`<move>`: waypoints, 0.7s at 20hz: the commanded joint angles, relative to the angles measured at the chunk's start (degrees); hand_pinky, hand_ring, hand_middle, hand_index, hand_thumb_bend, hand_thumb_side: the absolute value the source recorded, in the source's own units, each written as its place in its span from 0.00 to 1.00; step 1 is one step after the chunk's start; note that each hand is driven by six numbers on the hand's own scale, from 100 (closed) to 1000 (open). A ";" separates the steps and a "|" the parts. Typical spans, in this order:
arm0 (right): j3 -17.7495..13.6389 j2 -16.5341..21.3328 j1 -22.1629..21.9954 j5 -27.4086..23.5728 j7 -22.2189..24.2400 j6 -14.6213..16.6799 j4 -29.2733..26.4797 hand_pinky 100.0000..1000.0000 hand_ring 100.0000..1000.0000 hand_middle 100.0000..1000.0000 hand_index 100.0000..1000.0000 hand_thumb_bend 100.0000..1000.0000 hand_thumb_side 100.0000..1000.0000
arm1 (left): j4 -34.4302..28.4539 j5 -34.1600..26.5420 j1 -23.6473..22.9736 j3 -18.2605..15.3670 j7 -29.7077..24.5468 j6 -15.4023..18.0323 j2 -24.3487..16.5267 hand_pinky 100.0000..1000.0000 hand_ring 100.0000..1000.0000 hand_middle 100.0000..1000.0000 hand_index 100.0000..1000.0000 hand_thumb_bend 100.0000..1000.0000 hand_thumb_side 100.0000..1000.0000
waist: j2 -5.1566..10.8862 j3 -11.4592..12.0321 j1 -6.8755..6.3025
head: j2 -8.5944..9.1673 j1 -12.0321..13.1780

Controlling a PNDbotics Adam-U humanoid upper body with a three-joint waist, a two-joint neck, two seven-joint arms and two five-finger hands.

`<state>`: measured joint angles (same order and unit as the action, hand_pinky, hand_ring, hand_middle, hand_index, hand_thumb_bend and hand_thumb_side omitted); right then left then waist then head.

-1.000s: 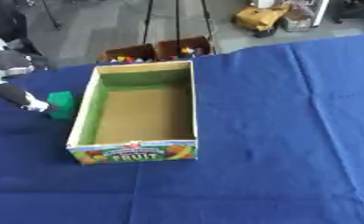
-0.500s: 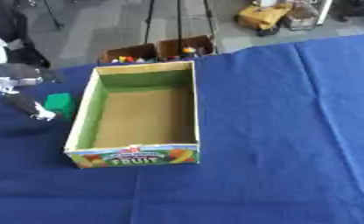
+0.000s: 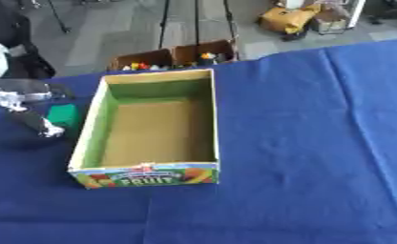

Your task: Pick up objects on the table and place them in the box.

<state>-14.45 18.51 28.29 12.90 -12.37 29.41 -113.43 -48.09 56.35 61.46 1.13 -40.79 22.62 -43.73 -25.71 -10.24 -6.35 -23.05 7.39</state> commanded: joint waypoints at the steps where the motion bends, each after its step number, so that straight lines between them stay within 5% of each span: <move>1: -0.37 1.84 0.82 -0.45 0.00 0.13 -1.16 0.68 0.69 0.44 0.72 0.13 0.89 | -0.37 -0.46 1.33 -0.93 -6.04 2.99 -1.68 0.85 0.93 1.00 1.00 0.26 0.54 | 0.98 -0.04 0.13 | 1.26 0.33; 14: -0.59 2.56 0.70 -0.84 0.66 0.08 -1.16 0.68 0.68 0.43 0.71 0.17 0.88 | -1.74 -0.59 1.69 -2.39 -7.24 0.22 -3.45 0.86 0.96 1.00 1.00 0.15 0.49 | -0.51 -0.23 -0.31 | 2.13 0.86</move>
<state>-14.51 19.44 28.41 12.39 -11.91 29.38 -113.43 -48.84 55.74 61.98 -0.44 -44.09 19.32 -44.37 -27.44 -10.52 -6.88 -21.63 8.08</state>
